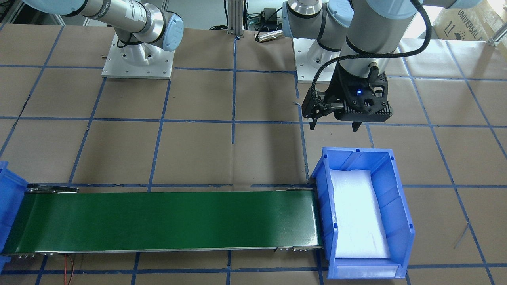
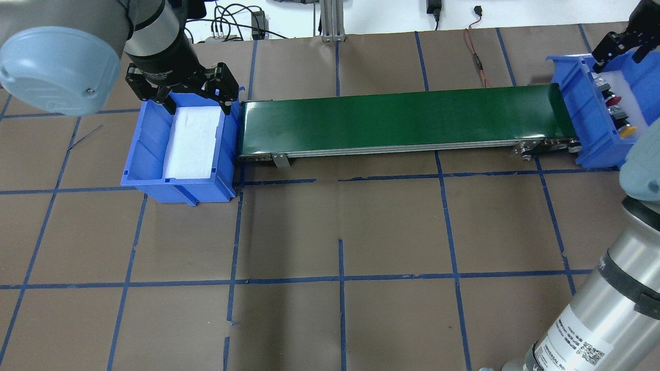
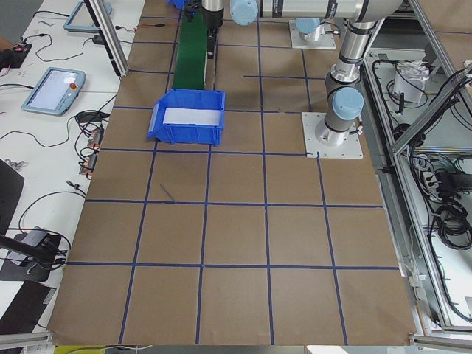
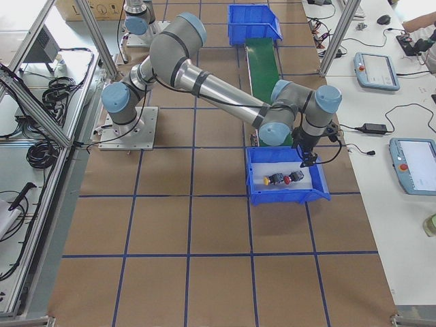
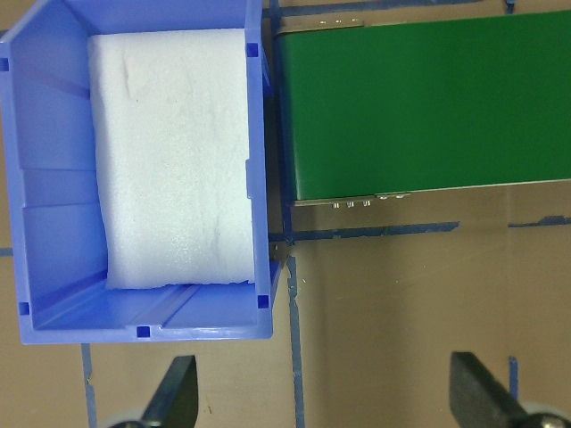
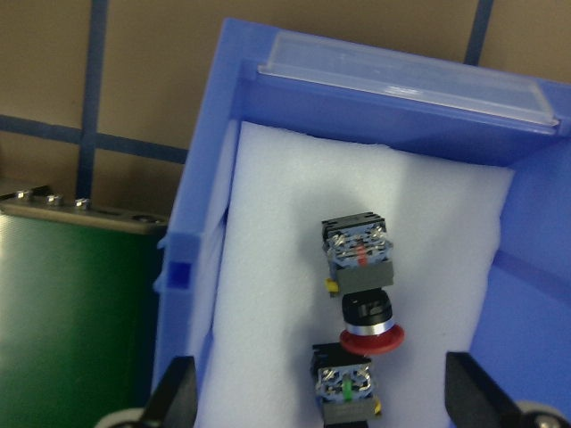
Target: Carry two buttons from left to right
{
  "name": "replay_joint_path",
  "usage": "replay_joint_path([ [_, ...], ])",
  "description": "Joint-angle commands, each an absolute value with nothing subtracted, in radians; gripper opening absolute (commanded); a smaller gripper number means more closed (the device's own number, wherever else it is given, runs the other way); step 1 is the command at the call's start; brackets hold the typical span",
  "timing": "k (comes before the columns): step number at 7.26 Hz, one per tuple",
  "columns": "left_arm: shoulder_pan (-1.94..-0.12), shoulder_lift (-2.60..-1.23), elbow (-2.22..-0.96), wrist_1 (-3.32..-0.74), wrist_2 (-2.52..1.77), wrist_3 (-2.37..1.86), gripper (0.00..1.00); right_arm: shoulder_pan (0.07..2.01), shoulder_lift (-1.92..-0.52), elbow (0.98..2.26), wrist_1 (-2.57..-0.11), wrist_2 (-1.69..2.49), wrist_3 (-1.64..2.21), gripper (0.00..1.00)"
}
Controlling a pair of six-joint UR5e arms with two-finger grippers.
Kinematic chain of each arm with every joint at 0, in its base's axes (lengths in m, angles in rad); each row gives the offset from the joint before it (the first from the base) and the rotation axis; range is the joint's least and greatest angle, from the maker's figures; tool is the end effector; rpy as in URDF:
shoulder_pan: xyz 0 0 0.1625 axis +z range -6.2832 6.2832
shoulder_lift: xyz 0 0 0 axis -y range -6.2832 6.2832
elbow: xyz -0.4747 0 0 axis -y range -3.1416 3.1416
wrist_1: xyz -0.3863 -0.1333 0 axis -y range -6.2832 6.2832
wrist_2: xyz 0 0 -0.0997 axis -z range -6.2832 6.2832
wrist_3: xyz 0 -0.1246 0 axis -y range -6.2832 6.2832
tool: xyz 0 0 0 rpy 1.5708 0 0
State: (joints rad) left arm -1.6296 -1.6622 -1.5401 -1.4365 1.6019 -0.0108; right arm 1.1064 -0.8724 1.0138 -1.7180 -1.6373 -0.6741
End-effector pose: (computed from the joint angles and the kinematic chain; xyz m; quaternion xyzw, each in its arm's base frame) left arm -0.1608 -0.5290 0.4949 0.0234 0.9989 -0.0373 0.0143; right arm -0.2412 -0.7606 0.3479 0.1045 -0.9940 -0.0155 0.0296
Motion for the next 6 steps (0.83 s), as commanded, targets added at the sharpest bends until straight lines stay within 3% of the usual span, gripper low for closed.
replay_joint_path([
  [1,-1.631,-1.663,-1.539,-1.436,1.601,-0.011,1.00,1.185,-0.989,1.020,-1.570,-1.635,-0.587,1.00],
  [6,-1.631,-1.663,-1.539,-1.436,1.601,-0.011,1.00,1.477,-1.175,1.035,-1.310,-1.649,-0.191,1.00],
])
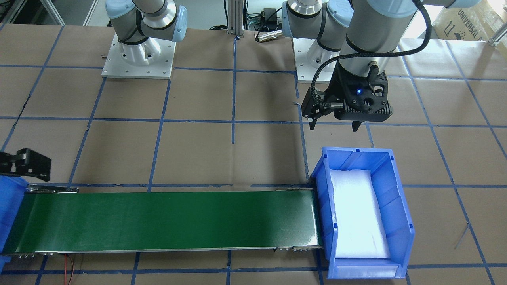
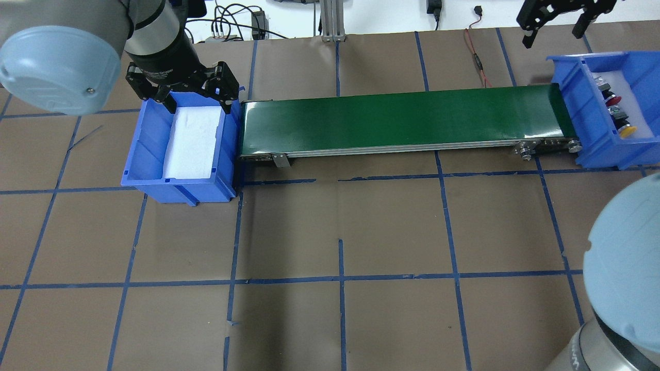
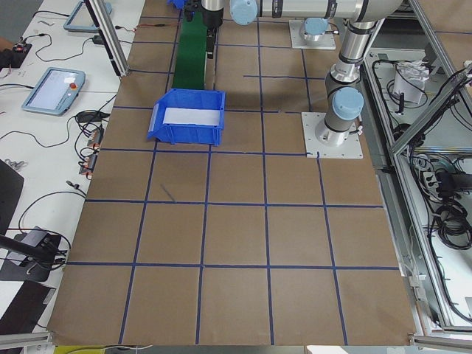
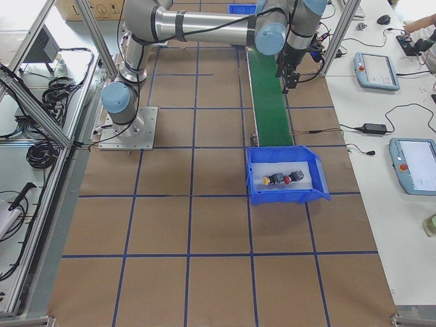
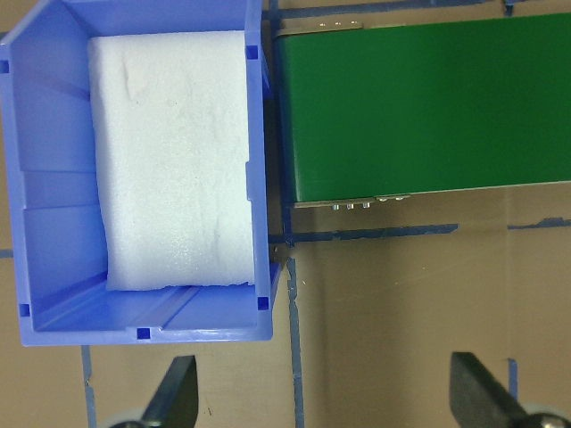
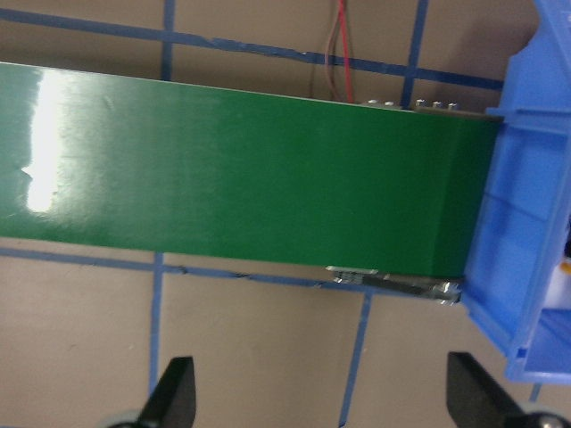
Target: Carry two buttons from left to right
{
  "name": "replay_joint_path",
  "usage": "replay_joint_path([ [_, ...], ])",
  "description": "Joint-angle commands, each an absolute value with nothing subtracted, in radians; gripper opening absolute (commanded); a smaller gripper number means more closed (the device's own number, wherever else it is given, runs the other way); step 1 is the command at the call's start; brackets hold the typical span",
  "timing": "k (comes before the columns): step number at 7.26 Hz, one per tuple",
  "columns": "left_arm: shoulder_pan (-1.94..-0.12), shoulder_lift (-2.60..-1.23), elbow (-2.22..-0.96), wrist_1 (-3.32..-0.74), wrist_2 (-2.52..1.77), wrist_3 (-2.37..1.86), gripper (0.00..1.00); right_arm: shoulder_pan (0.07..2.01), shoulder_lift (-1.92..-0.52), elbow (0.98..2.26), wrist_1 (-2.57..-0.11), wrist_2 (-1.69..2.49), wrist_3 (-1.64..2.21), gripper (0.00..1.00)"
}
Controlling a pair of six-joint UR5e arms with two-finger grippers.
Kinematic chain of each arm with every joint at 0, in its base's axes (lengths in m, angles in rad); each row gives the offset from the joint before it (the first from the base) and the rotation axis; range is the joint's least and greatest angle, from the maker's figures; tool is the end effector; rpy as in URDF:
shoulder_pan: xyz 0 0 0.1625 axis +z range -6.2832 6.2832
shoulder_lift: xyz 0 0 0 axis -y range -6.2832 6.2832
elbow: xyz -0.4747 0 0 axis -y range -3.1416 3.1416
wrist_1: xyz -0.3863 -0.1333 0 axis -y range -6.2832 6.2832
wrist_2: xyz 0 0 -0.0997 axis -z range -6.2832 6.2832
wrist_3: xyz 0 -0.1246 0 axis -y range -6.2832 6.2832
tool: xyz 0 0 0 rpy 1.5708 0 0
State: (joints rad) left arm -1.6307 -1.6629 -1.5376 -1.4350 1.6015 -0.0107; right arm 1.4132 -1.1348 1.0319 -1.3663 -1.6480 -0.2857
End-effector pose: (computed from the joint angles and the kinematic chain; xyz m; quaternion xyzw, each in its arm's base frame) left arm -0.1615 -0.5295 0.4959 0.0240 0.9989 -0.0389 0.0140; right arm 0.0168 -0.6824 0.4988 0.0658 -0.9958 -0.0580 0.0264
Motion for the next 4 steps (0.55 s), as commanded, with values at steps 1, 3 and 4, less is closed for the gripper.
replay_joint_path([
  [1,-1.632,-1.661,-1.539,-1.436,1.601,-0.011,1.00,1.521,-1.207,1.049,-1.293,-1.648,-0.117,1.00],
  [3,-1.634,-1.661,-1.540,-1.437,1.601,-0.011,1.00,1.629,-1.306,1.147,-1.296,-1.634,0.045,1.00],
  [4,-1.632,-1.661,-1.539,-1.436,1.601,-0.011,1.00,1.673,-1.330,1.193,-1.311,-1.635,0.131,1.00],
])
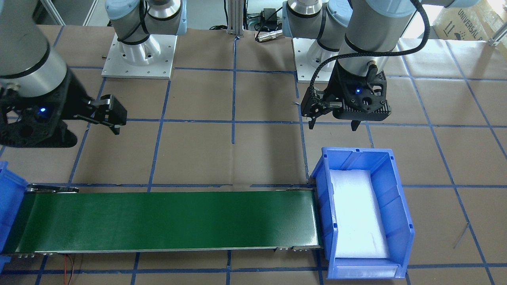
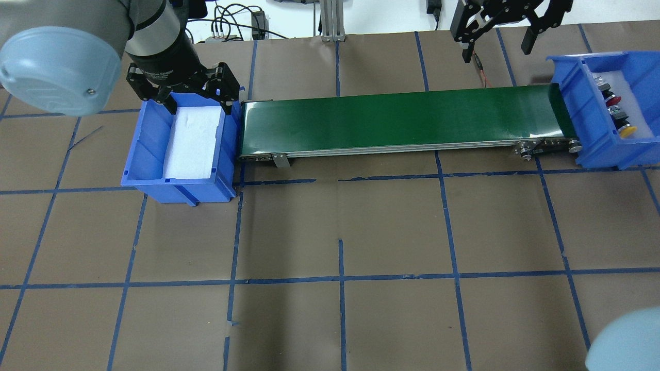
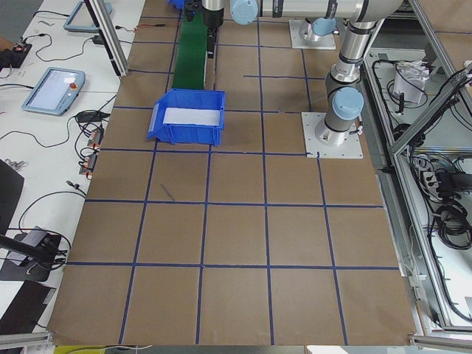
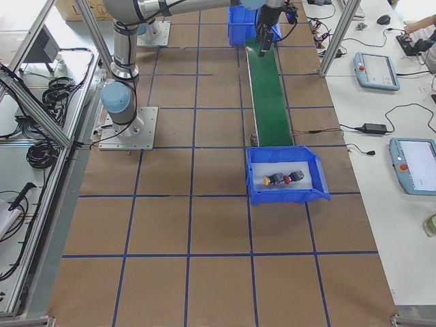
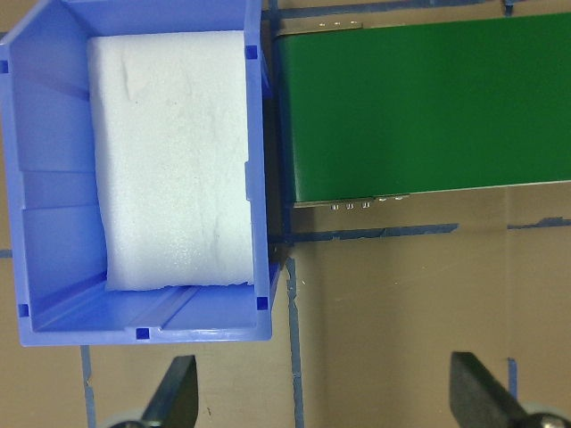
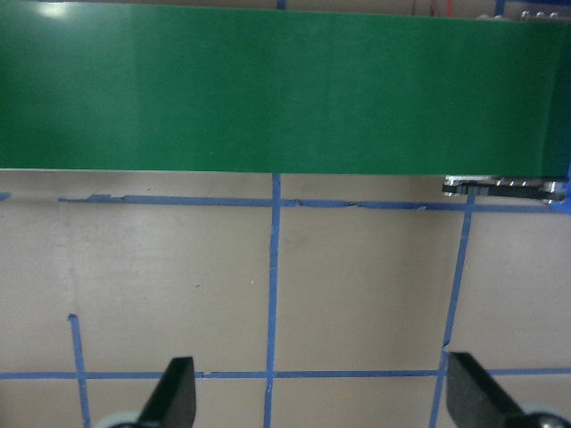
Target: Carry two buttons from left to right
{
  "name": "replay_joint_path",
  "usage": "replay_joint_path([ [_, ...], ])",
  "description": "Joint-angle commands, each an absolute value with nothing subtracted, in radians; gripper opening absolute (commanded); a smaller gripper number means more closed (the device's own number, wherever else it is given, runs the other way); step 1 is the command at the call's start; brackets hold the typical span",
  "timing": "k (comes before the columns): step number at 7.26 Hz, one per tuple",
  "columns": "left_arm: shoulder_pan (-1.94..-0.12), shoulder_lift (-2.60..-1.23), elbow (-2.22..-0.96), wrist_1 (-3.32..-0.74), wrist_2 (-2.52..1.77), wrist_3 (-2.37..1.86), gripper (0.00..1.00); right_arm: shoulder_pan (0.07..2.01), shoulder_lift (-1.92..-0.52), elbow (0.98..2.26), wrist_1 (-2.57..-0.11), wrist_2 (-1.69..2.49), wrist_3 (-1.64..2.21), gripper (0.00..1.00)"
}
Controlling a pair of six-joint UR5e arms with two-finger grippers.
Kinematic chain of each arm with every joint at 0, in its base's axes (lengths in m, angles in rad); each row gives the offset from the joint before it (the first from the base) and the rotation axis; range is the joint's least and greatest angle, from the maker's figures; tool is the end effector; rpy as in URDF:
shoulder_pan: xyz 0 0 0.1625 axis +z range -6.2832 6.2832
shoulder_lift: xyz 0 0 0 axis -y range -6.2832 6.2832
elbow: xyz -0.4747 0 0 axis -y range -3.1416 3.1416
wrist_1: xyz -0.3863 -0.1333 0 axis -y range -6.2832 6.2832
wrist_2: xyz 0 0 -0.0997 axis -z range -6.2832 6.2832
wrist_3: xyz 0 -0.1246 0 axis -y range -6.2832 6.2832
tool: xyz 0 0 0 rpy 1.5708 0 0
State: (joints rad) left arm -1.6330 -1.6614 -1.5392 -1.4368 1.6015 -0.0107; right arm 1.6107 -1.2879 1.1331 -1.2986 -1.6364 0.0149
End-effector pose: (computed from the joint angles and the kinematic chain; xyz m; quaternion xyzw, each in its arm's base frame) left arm -0.1626 -0.5282 0.4957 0.0252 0.9989 -0.0380 0.0140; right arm 0.1489 -0.5932 0.5427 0.0144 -0.9976 -0.0577 0.0343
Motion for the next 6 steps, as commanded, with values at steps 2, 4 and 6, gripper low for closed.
replay_joint_path([
  [2,-1.634,-1.661,-1.539,-1.436,1.601,-0.011,1.00,1.672,-1.333,1.213,-1.336,-1.631,0.132,1.00],
  [4,-1.634,-1.663,-1.539,-1.434,1.600,-0.011,1.00,1.664,-1.333,1.258,-1.345,-1.615,0.132,1.00],
  [6,-1.632,-1.663,-1.540,-1.436,1.600,-0.011,1.00,1.663,-1.335,1.284,-1.402,-1.586,0.123,1.00],
])
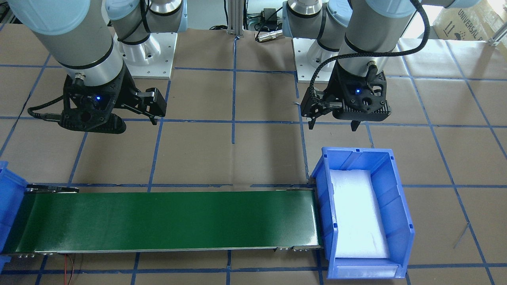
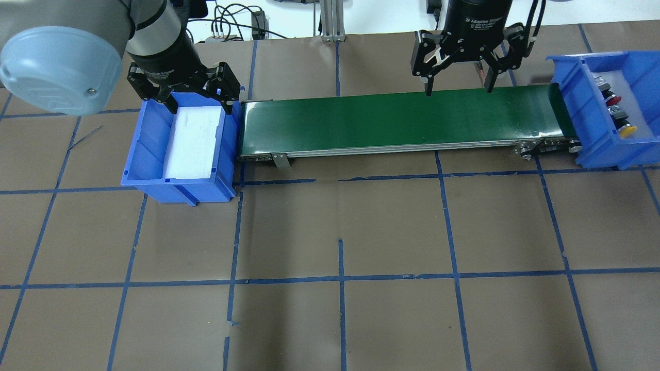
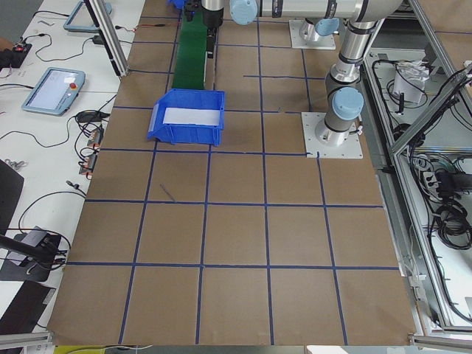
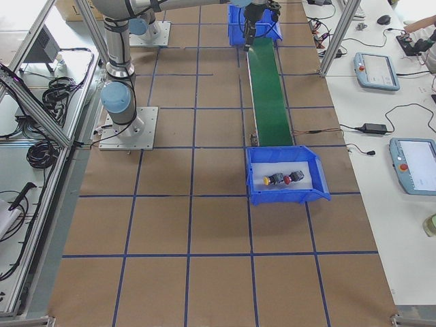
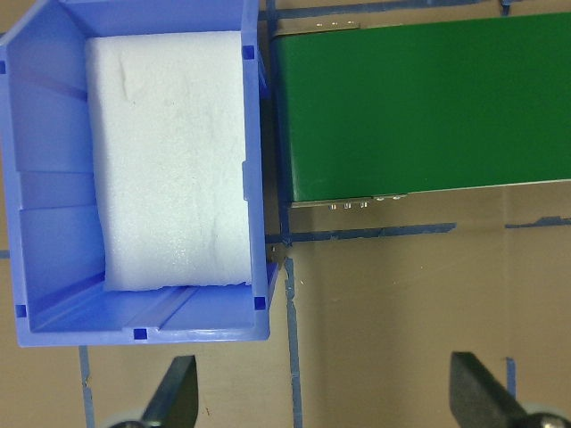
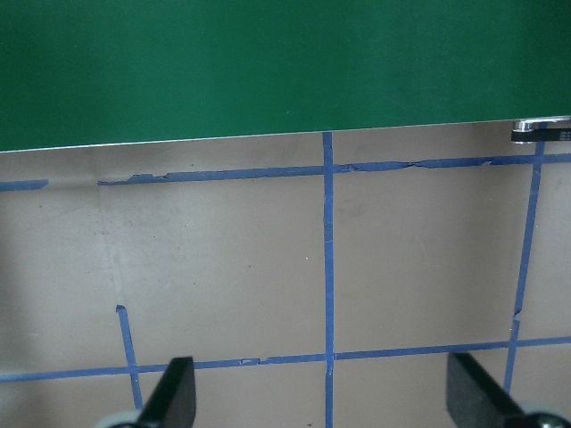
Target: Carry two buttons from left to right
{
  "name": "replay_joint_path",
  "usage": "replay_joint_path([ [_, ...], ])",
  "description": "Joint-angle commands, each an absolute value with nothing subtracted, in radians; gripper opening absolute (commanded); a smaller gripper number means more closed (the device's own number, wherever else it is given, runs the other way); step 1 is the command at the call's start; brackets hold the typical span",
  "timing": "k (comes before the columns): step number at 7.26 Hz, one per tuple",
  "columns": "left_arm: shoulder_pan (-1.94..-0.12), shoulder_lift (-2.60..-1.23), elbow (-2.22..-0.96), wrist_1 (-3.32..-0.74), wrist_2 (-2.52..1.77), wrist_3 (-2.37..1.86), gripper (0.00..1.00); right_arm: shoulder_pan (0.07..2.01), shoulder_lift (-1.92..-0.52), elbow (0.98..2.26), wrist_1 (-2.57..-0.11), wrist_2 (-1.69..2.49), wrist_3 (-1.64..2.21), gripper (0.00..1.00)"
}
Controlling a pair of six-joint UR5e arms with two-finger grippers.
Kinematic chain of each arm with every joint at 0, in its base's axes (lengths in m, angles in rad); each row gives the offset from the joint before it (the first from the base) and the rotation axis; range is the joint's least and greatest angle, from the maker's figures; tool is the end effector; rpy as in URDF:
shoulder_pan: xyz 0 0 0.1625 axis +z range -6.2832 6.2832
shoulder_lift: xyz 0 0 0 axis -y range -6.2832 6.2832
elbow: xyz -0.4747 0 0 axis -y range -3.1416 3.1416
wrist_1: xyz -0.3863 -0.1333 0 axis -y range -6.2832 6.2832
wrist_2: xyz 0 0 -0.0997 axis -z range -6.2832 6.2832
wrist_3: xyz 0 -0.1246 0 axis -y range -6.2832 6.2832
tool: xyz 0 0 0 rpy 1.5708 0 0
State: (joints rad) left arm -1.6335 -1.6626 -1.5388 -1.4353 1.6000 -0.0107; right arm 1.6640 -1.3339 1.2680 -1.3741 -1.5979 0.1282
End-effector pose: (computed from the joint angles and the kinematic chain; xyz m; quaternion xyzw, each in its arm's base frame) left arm -0.1631 -0.5288 0.4955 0.0254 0.9989 -0.0383 0.0132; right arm 0.1833 -0.5649 0.5129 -0.0166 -0.9976 -0.0634 0.0207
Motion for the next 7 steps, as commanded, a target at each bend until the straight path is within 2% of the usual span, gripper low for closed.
replay_joint_path([
  [1,-1.632,-1.663,-1.540,-1.436,1.600,-0.011,1.00,1.661,-1.335,1.288,-1.405,-1.588,0.123,1.00],
  [7,-1.632,-1.660,-1.540,-1.436,1.600,-0.011,1.00,1.634,-1.385,1.397,-1.519,-1.588,0.117,1.00],
])
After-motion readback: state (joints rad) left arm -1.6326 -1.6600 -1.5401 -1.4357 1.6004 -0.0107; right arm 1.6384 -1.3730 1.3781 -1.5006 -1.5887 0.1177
